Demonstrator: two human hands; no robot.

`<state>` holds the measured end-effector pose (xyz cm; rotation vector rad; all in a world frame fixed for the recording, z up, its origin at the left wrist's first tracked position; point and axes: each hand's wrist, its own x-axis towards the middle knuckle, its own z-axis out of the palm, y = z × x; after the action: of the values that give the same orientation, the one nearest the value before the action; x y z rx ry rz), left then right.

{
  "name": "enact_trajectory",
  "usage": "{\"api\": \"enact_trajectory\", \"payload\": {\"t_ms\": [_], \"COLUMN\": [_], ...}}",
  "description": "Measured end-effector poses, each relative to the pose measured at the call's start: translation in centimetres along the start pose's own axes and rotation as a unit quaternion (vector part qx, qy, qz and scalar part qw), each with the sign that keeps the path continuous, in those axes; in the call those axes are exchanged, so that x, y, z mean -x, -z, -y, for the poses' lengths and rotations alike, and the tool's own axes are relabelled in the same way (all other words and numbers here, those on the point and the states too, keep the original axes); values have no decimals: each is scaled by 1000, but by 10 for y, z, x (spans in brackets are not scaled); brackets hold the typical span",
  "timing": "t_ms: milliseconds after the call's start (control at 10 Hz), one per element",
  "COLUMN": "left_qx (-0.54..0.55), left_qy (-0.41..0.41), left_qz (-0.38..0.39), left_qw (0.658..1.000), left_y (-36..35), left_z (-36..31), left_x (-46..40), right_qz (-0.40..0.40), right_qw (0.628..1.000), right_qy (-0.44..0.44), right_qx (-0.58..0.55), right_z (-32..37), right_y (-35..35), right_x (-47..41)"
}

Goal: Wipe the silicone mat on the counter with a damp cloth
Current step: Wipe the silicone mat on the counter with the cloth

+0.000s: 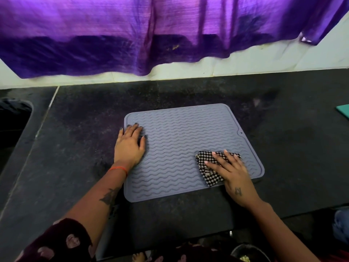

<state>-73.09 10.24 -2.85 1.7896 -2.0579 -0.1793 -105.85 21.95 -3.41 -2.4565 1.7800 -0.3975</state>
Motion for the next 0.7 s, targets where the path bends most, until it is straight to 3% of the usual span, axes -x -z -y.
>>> {"api": "enact_trajectory", "payload": {"t_ms": [200, 400, 500, 600, 700], "left_qx": [-3, -10, -5, 6, 10], "left_qy": [3, -14, -30, -32, -26], "left_qz": [6, 11, 21, 28, 32], "left_qw": [1000, 1000, 999, 999, 999], "left_y": [0, 1, 1, 0, 0], "left_z": [0, 0, 0, -2, -1], "left_x": [1, 0, 0, 0, -1], "right_qz": [-46, 12, 21, -37, -25], "right_qw": [996, 1000, 998, 995, 999], "right_qy": [11, -11, 17, 31, 12], "right_qx": [-74, 6, -48, -82, -30], "right_z": [-15, -17, -25, -34, -29], "right_y": [20, -1, 8, 21, 17], "right_x": [-25, -48, -55, -76, -96]}}
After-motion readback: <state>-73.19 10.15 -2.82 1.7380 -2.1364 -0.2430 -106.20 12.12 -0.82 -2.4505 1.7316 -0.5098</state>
